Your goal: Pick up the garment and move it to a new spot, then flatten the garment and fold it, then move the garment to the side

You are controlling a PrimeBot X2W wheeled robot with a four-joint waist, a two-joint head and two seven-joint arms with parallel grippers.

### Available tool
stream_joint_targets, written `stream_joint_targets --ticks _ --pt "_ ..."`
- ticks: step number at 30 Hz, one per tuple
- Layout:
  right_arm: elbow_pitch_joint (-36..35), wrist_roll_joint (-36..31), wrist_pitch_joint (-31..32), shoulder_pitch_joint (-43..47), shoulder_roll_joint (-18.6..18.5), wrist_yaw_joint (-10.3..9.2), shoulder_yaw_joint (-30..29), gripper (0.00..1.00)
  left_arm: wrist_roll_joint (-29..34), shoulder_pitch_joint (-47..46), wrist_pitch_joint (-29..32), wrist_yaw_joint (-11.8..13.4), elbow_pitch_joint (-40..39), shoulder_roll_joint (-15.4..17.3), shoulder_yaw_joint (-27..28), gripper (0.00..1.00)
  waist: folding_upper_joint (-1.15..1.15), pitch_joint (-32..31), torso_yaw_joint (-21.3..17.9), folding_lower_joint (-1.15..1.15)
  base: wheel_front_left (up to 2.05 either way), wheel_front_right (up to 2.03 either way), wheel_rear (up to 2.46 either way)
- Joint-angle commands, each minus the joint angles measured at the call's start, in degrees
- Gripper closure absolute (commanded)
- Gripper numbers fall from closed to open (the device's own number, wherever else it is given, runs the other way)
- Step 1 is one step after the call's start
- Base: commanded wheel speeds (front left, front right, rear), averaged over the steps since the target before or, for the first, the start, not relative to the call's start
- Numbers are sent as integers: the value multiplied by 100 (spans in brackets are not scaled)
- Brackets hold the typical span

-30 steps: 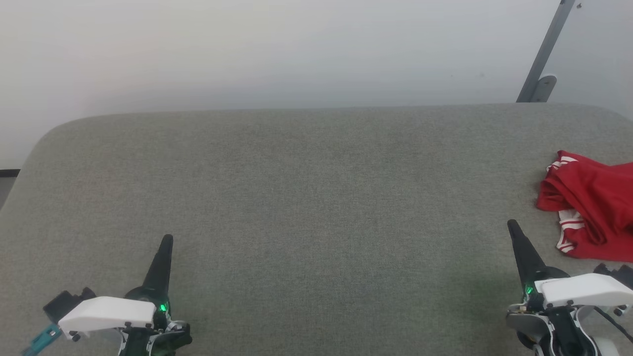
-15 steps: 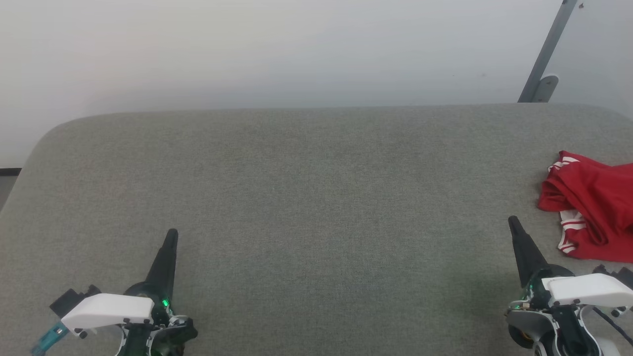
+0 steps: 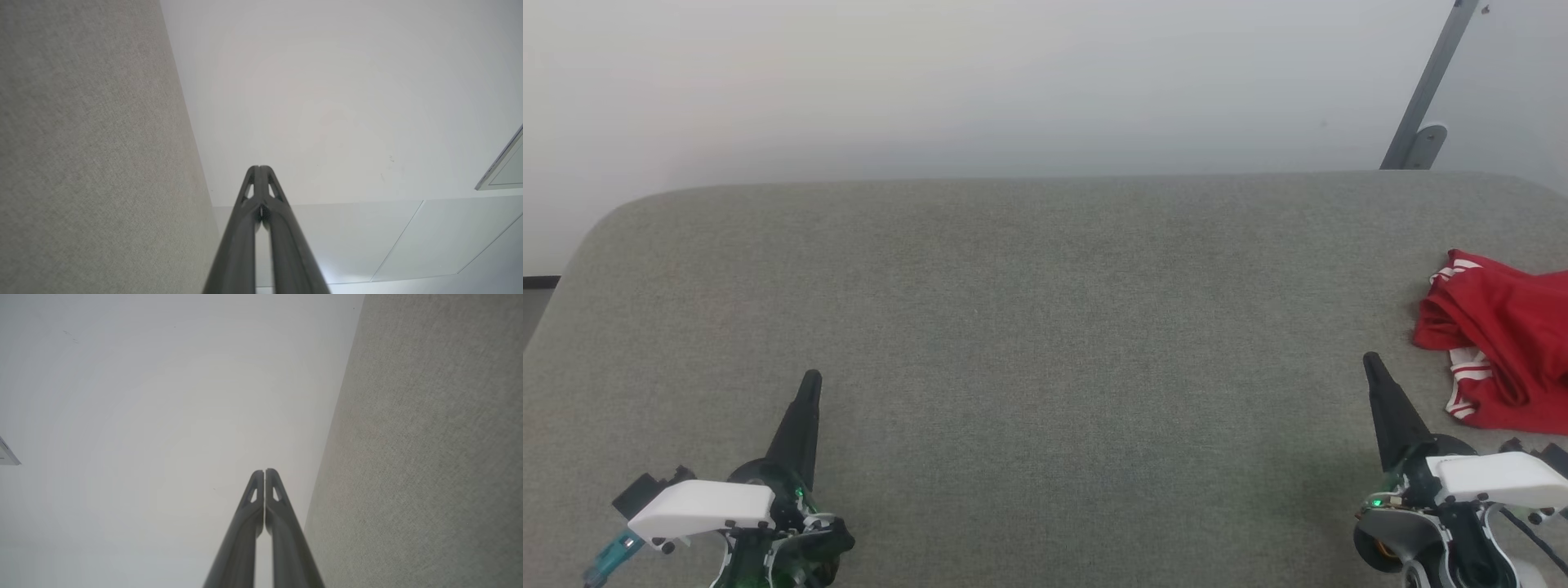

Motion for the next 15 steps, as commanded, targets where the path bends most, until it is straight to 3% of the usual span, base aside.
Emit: stream_joint_targets --ticks 1,15 --pt "-25 22 13 38 19 2 -6 100 -18 -68 20 -28 -19 -6 19 100 0 0 0 0 0 0 0" --pt "-24 23 12 38 18 2 -4 100 -19 -68 19 -27 -18 -7 18 100 0 0 0 0 0 0 0"
